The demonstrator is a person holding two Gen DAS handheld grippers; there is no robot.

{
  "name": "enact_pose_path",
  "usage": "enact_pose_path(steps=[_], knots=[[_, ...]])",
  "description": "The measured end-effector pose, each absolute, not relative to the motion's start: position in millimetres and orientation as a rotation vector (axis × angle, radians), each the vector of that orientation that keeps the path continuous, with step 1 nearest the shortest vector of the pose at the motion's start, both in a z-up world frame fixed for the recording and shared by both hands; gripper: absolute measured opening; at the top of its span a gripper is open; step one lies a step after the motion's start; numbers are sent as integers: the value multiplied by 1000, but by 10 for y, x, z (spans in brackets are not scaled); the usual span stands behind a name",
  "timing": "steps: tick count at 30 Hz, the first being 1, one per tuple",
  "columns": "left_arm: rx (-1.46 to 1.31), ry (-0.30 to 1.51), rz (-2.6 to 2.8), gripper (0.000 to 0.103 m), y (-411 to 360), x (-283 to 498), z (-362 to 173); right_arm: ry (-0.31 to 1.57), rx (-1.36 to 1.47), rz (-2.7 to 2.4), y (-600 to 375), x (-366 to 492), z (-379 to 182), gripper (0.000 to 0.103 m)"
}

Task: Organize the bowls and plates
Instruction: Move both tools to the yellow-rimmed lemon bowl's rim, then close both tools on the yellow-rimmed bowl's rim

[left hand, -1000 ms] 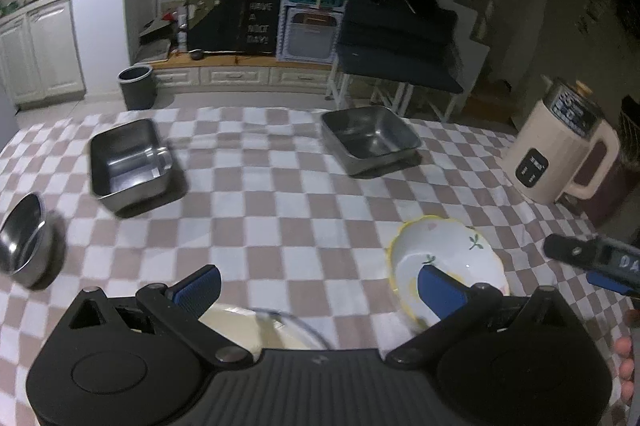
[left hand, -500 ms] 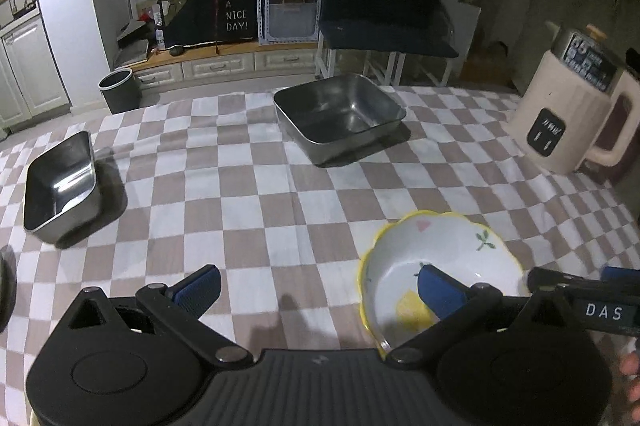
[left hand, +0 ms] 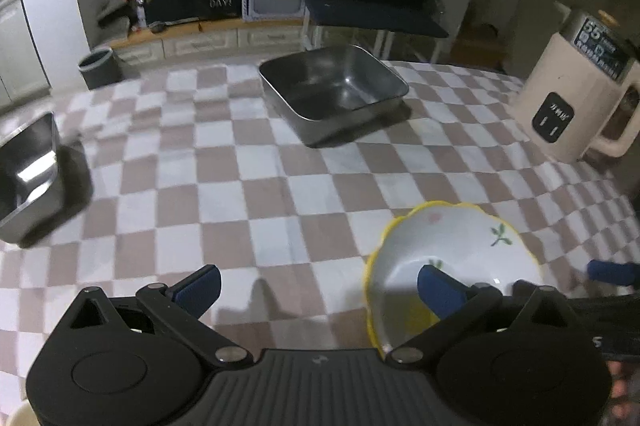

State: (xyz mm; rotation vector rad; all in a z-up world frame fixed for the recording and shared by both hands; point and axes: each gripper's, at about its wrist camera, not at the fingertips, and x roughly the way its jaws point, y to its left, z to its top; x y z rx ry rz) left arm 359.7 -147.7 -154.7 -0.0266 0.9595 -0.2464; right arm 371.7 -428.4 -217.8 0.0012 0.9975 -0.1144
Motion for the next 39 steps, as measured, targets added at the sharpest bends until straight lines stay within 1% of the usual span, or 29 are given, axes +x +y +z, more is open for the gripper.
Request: enact_pose_path(steps=[1, 2, 3, 4, 5, 6, 8, 12, 13, 14, 15, 17, 18, 20, 21, 23, 24, 33, 34, 35, 39], knots=[[-29, 974, -255, 97, -1484, 3611, -1558, 1010, 0, -116, -4300, 3723, -2196, 102], [-25, 987, -267, 87, -1495, 3620, -1570, 1025, -2, -115, -4316, 3731, -2218, 100], [-15, 1001, -280, 80, -1514, 3627, -1587, 1038, 0, -117, -4336, 3731, -2240, 98], [2, 1015, -284, 68, -1539, 3629, -1610, 1045, 15, -110, -4363, 3730, -2250, 97], [14, 1026, -283, 63, -1562, 3630, -1630, 1049, 37, -105, -4392, 3726, -2258, 96], [23, 1036, -285, 61, -1578, 3630, -1647, 1057, 64, -99, -4421, 3729, -2262, 95], [28, 1043, -310, 53, -1598, 3626, -1660, 1068, 107, -99, -4453, 3715, -2271, 93], [26, 1052, -350, 45, -1645, 3609, -1684, 1083, 143, -97, -4473, 3712, -2304, 92], [27, 1056, -355, 40, -1654, 3604, -1690, 1085, 145, -96, -4459, 3711, -2297, 91], [29, 1061, -356, 35, -1663, 3606, -1701, 1084, 150, -91, -4447, 3714, -2284, 85], [30, 1063, -352, 32, -1667, 3607, -1709, 1081, 160, -80, -4430, 3717, -2267, 81], [17, 1064, -353, 23, -1661, 3608, -1713, 1079, 177, -57, -4386, 3721, -2256, 63], [9, 1064, -357, 21, -1661, 3606, -1709, 1081, 178, -46, -4371, 3721, -2252, 59], [9, 1062, -364, 14, -1680, 3601, -1709, 1082, 170, -26, -4323, 3723, -2250, 47], [13, 1061, -368, 12, -1693, 3597, -1708, 1081, 176, -13, -4312, 3727, -2250, 43], [17, 1059, -369, 10, -1712, 3593, -1709, 1082, 207, 15, -4320, 3733, -2248, 26], [17, 1060, -368, 10, -1714, 3594, -1711, 1084, 214, 19, -4321, 3740, -2249, 23], [26, 1066, -388, 11, -1736, 3563, -1762, 1085, 241, 27, -4316, 3765, -2275, 22], [22, 1067, -385, 11, -1737, 3561, -1763, 1079, 246, 33, -4322, 3754, -2268, 14], [20, 1066, -383, 11, -1735, 3558, -1761, 1080, 249, 33, -4318, 3758, -2260, 12], [28, 1054, -371, 11, -1743, 3531, -1757, 1083, 216, 34, -4280, 3736, -2231, 12]])
